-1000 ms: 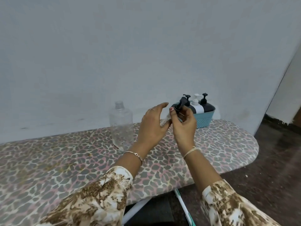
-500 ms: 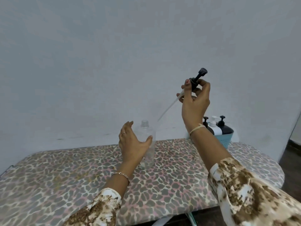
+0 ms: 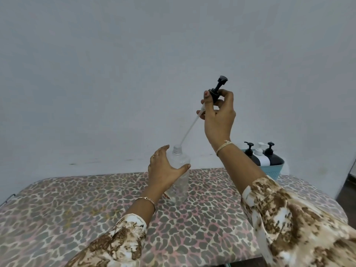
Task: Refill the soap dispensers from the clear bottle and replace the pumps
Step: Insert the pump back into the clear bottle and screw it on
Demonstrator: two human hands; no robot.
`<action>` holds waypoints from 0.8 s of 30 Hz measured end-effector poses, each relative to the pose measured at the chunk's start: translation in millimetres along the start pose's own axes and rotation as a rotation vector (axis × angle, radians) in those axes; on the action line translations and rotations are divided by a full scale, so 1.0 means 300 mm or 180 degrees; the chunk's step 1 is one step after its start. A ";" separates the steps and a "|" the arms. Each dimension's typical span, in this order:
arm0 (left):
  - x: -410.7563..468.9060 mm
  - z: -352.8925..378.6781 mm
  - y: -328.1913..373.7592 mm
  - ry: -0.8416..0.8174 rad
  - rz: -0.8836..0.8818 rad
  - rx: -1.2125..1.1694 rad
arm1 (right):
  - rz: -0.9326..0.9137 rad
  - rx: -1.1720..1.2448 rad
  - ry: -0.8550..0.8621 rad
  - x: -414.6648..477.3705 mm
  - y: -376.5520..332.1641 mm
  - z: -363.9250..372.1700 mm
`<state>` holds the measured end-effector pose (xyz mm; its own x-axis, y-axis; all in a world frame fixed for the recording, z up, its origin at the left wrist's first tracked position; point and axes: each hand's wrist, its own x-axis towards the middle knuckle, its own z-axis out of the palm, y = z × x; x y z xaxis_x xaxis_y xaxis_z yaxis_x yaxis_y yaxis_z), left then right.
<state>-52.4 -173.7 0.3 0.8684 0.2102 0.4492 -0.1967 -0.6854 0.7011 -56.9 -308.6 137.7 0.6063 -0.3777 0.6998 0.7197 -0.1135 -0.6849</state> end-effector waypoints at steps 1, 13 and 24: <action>0.005 0.005 -0.002 -0.0012 -0.0005 0.0010 | 0.0004 -0.0020 -0.0050 -0.001 0.012 0.005; 0.012 0.056 -0.057 -0.0231 0.0001 -0.0511 | 0.0258 -0.0597 -0.1388 -0.057 0.212 0.052; -0.004 0.074 -0.090 -0.0206 0.0023 -0.0741 | 0.0735 -0.0222 -0.1960 -0.075 0.314 0.028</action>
<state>-38.0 -171.0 -31.6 0.8925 0.1556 0.4234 -0.2962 -0.5060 0.8101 -0.1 -303.1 59.2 0.8399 0.1927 0.5074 0.5371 -0.1596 -0.8283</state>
